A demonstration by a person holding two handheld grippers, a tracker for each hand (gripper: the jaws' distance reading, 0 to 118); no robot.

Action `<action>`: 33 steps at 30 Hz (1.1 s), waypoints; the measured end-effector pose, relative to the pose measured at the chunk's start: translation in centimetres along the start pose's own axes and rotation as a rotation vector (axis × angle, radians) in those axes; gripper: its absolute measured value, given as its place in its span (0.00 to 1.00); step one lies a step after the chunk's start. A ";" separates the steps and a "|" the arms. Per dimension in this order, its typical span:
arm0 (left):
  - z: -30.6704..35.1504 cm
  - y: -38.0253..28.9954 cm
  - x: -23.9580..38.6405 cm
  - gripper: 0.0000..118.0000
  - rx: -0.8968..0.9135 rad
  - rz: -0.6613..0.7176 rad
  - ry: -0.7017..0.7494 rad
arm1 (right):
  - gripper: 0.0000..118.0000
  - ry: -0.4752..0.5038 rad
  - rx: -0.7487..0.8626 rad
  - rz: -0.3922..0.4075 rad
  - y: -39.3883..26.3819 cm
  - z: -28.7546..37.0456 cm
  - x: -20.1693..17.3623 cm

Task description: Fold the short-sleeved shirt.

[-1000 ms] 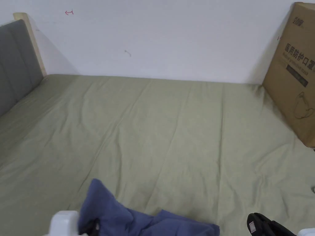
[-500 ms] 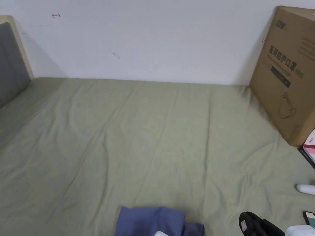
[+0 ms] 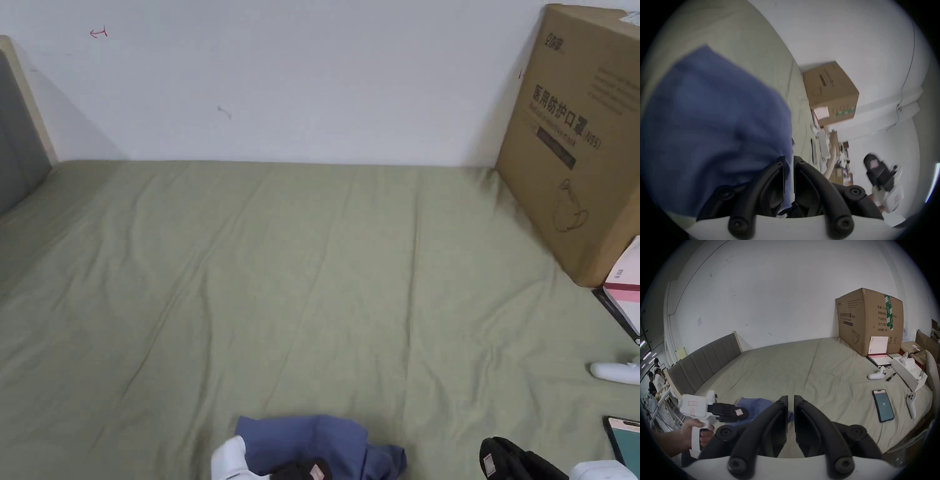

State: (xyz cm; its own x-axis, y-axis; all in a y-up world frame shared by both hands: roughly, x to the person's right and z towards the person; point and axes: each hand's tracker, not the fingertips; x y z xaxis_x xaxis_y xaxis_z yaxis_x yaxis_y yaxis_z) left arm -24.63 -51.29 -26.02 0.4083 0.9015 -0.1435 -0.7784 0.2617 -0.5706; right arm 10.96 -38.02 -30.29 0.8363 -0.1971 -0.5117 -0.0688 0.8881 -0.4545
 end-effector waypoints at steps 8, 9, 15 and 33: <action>-7.3 -5.4 0.1 0.09 -0.260 -0.151 0.167 | 0.06 0.009 -0.078 -0.006 0.4 -0.6 -0.2; -7.4 -5.5 0.3 0.09 -0.256 -0.196 0.183 | 0.06 0.028 -0.092 -0.025 0.8 -1.0 -0.7; -1.5 -4.8 5.4 0.71 -0.173 -0.485 0.148 | 0.06 0.240 -0.249 -0.128 -2.5 -9.1 -2.5; 4.9 3.1 -8.3 0.63 -0.094 0.070 -0.074 | 0.06 0.360 -0.478 -0.299 -10.3 -16.1 0.5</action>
State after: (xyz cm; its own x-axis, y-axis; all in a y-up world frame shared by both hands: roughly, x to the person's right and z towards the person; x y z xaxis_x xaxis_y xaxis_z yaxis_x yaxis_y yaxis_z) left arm -32.79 -56.30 -22.65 0.3158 0.9402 -0.1279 -0.7542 0.1670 -0.6351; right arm 3.26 -53.92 -37.64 0.6289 -0.6062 -0.4868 -0.1649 0.5079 -0.8455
